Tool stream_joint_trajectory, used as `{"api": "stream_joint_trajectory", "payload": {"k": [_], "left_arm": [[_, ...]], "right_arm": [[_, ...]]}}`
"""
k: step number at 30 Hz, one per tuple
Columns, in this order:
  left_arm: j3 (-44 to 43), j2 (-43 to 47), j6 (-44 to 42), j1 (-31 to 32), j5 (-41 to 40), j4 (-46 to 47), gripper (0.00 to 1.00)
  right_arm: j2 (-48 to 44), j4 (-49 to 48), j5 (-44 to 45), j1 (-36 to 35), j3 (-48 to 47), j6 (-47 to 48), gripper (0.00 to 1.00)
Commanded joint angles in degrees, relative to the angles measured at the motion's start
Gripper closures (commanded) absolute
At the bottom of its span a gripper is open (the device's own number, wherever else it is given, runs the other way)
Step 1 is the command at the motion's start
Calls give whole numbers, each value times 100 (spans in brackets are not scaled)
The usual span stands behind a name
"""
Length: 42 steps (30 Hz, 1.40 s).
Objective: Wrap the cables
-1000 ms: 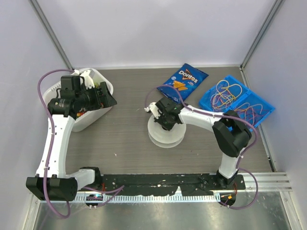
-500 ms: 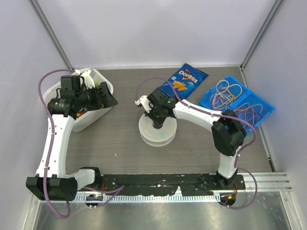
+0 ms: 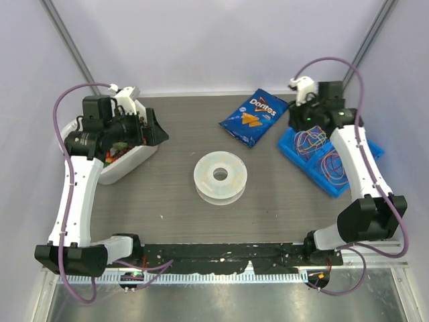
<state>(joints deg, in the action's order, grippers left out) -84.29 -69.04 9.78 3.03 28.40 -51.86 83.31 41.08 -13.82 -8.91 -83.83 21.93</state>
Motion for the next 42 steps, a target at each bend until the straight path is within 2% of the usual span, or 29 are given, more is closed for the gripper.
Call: {"api": "stream_joint_trajectory", "payload": {"k": [1,6,9,11,14,19,30,38,40,42], "left_arm": [[35,83,-196,215,166,465,0],[238,48,-213,286,262,615,0],[299,57,-756,286,971,563,0],[465,127,-951,286,1535,632,0],[694,285,-960,295,1808,887,0],[844,356,-961,295,1906,967,0],[870,215,-961,286,2002,984,0],[976,197,-926,286,1968,1125,0],[1002,206,-882,286,1889,1177,0],[1011,215,-864,295,1871,1213,0]], "right_arm": [[-61,480,-673,1196,-247,276,57],[483,59,-876,2296,-440,48,55],[941,58,-929,2525,-748,135,56],[1284,23,-964,2595,-1055,171,56],[1714,-214,-1052,2631,-1240,206,56],[2206,-530,-1272,2631,-1477,206,54],[3173,-566,-1289,2622,-2093,276,54],[3350,-645,-1552,2613,-2164,215,60],[3332,-628,-1605,2613,-2164,215,64],[3245,-575,-1641,2631,-2164,259,77]]}}
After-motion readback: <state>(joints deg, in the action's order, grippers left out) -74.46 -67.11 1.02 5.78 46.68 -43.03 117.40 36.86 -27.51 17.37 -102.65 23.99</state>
